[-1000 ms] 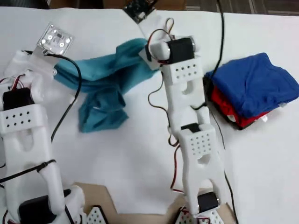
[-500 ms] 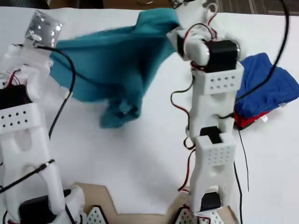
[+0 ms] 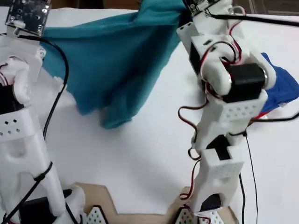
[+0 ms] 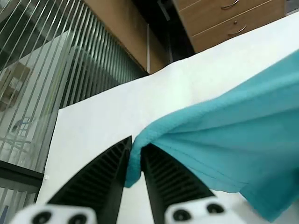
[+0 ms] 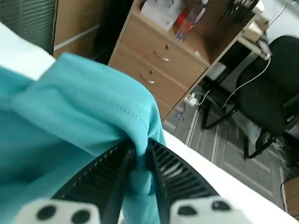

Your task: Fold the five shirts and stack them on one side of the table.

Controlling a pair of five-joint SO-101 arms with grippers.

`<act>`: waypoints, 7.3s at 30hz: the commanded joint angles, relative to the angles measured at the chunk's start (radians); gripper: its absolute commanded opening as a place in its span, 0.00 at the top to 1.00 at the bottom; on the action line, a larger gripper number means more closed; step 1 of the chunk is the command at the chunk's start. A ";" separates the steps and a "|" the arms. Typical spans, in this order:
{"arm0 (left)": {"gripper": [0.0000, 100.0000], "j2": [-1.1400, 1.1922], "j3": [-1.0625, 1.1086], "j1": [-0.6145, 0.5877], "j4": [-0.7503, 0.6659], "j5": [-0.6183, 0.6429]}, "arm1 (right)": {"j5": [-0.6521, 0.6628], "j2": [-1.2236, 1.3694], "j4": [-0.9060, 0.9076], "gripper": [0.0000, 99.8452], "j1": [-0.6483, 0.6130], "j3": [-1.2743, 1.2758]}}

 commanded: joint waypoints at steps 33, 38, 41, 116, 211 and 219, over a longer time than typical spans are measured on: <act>0.98 -0.034 0.101 0.015 -0.031 -0.002 | 0.018 0.116 -0.013 0.98 0.007 0.221; 0.98 -0.034 0.337 -0.008 -0.255 -0.061 | 0.028 0.328 -0.076 0.98 0.012 0.215; 0.98 -0.032 0.424 -0.034 -0.347 -0.107 | 0.026 0.404 -0.156 0.98 0.013 0.215; 0.98 -0.041 -0.750 -0.072 0.617 0.276 | -0.117 -0.820 -0.004 0.98 -0.013 0.941; 0.98 -0.413 0.702 -0.071 -0.420 0.203 | 0.002 -0.943 -1.086 0.98 0.012 2.082; 0.98 -0.410 0.839 -0.060 -0.605 0.153 | 0.000 -0.691 -1.170 0.98 0.015 2.010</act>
